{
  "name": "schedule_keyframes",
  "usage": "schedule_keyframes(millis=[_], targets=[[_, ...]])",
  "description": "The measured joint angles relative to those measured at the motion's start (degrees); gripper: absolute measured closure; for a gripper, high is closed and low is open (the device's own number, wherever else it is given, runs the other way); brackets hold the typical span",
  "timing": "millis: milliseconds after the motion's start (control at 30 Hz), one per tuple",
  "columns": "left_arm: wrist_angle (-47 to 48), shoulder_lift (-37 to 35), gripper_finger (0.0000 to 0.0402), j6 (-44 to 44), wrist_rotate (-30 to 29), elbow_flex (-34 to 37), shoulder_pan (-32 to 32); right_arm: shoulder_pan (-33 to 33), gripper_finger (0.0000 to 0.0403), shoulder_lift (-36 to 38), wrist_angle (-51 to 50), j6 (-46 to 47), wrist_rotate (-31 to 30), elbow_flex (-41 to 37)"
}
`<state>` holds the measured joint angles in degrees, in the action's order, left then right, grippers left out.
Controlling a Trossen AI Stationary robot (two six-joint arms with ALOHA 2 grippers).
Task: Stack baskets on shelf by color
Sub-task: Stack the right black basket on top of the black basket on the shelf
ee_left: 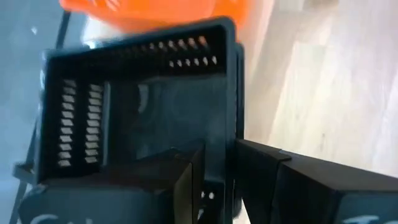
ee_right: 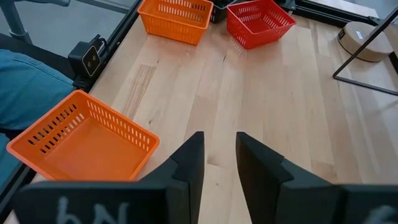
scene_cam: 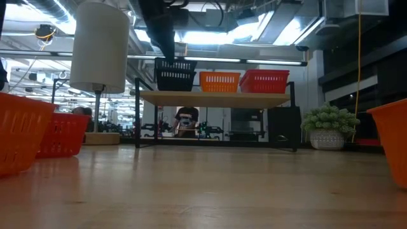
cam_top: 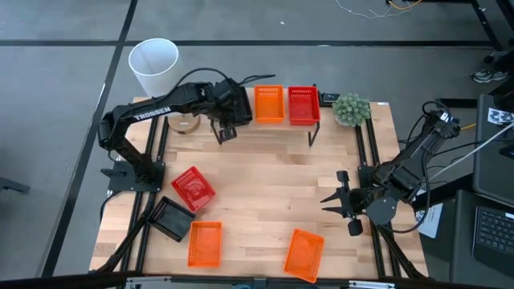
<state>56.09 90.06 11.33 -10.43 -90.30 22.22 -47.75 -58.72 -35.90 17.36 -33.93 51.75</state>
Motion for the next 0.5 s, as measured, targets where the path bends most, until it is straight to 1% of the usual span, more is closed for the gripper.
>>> schedule_keyframes(millis=[167, 267, 433, 500], targets=[[-3.4, -0.9, 0.0329, 1.1, 1.6, 0.0, -0.3, 0.0, 0.0311, 0.0, 0.0, -0.1, 0.0, 0.0], [-3.0, -2.0, 0.0329, 1.2, 1.8, -0.7, -0.3, 0.0, 0.0311, 0.0, 0.0, -0.5, 0.0, 0.0], [0.0, -1.8, 0.0329, 1.0, -2.8, -0.6, -0.2, 0.0, 0.0311, 0.0, 0.0, -1.2, 0.0, 0.0], [0.4, -1.6, 0.0329, 1.0, -3.0, -0.5, -0.2, 0.0, 0.0311, 0.0, 0.0, -1.2, 0.0, 0.0]])
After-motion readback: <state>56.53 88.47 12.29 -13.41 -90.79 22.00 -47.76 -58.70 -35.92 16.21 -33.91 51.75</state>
